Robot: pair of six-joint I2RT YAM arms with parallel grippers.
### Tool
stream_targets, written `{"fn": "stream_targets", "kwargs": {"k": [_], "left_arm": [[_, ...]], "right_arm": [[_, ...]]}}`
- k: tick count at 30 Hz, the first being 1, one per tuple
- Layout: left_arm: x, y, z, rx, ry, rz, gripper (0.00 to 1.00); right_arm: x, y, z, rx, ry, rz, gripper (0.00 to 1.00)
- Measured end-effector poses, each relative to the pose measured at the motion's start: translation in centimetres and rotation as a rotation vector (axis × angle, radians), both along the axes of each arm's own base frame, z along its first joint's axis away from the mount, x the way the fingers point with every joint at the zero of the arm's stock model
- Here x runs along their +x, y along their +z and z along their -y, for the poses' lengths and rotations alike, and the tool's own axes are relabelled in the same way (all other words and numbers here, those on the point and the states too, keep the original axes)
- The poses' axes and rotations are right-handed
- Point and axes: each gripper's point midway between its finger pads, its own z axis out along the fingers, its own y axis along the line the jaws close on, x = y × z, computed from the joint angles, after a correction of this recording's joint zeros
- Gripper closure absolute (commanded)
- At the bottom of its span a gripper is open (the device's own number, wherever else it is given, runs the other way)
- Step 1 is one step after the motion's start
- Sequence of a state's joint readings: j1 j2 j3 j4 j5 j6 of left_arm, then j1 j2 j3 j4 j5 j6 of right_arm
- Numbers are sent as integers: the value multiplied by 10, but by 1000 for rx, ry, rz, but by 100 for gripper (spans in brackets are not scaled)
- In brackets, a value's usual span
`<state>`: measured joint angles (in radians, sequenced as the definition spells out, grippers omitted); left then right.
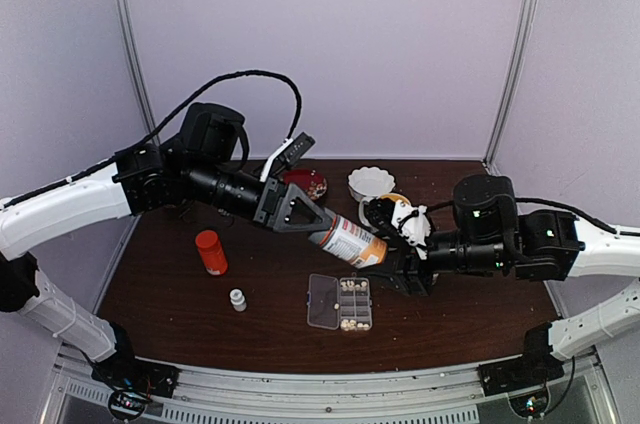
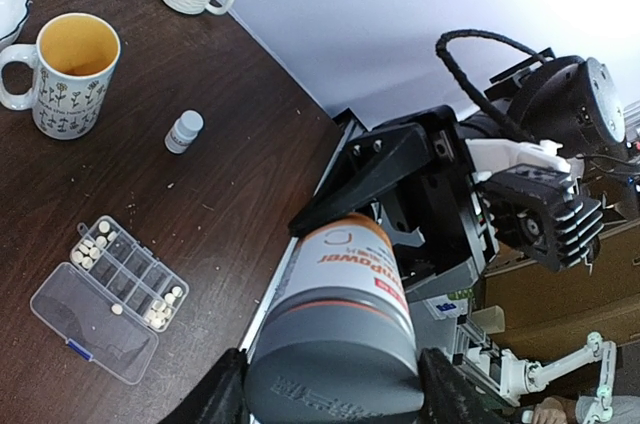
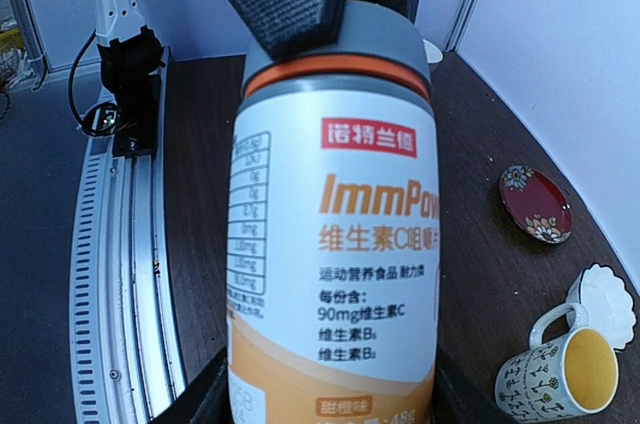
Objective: Sort the pills into containers
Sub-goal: Screw the lid of the pill bottle onto the pill bottle.
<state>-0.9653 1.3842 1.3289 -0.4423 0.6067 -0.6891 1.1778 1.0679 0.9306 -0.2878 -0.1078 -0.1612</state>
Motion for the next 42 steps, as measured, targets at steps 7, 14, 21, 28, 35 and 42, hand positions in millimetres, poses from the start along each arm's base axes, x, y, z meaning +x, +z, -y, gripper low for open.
{"fn": "stream_targets", "kwargs": {"k": [7, 14, 21, 28, 35, 42], "left_arm": [[-1, 0, 0, -4, -25, 23, 84], [-5, -1, -2, -30, -85, 152, 94], [-28, 3, -8, -136, -170, 456, 100], [-32, 5, -3, -148, -268, 743, 100], [-37, 4, 2, -111, -390, 996, 100], [-40, -1, 2, -69, -479, 1152, 100]], "right_arm": [[0, -1, 0, -3, 1, -1, 100], [-3, -1, -1, 1, 14, -11, 100], [-18, 5, -5, 29, 91, -29, 100], [-19, 5, -2, 15, 115, 1, 100], [-21, -1, 0, 5, 141, -18, 100], [-23, -4, 1, -1, 157, -37, 62]]}}
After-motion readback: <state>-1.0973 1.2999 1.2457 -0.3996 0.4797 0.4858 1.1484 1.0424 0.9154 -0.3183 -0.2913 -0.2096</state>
